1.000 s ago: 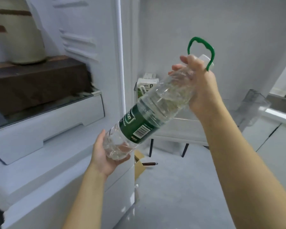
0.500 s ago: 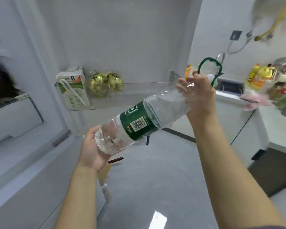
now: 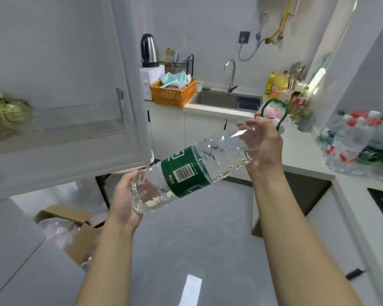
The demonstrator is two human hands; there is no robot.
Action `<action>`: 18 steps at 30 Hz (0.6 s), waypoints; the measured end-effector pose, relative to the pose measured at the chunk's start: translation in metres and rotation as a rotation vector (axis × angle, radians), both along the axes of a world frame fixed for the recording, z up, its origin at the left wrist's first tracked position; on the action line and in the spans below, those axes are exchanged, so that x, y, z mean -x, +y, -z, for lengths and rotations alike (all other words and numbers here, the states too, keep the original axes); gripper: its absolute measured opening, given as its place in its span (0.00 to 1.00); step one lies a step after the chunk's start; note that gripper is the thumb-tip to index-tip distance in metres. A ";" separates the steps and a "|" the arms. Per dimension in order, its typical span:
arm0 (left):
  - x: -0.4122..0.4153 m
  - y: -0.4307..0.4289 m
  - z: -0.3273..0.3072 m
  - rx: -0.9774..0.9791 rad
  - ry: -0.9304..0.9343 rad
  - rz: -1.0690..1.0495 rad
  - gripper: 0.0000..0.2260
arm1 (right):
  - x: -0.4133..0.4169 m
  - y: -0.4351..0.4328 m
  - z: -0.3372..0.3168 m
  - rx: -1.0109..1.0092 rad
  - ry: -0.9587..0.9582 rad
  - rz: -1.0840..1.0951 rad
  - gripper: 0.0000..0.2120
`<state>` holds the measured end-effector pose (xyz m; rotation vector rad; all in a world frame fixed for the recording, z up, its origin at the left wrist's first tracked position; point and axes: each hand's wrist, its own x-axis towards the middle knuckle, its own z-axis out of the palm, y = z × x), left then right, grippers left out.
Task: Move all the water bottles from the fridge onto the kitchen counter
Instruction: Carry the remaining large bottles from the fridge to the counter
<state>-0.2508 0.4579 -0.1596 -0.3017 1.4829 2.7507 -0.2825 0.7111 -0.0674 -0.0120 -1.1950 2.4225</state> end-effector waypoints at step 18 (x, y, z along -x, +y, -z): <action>0.173 0.165 0.022 -0.014 -0.055 0.288 0.04 | 0.090 0.163 0.021 0.043 -0.170 0.347 0.04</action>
